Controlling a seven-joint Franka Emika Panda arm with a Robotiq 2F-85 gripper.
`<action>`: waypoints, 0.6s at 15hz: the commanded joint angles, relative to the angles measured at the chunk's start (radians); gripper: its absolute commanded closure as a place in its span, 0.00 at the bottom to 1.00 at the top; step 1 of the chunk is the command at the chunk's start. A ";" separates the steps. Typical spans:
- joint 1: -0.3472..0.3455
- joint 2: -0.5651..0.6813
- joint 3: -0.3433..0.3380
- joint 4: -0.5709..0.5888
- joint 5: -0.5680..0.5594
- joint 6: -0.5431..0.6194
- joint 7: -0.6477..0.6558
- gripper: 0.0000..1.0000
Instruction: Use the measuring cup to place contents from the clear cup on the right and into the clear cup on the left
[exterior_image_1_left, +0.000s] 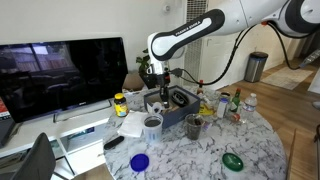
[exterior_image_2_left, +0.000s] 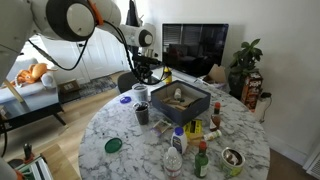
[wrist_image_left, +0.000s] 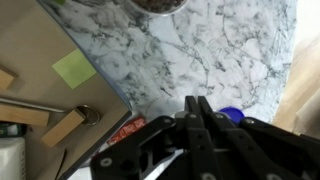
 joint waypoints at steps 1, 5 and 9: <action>0.047 0.047 -0.021 0.064 -0.091 0.021 0.007 0.99; 0.080 0.021 -0.032 0.028 -0.190 0.053 -0.001 0.99; 0.109 -0.005 -0.035 -0.010 -0.281 0.118 -0.005 0.99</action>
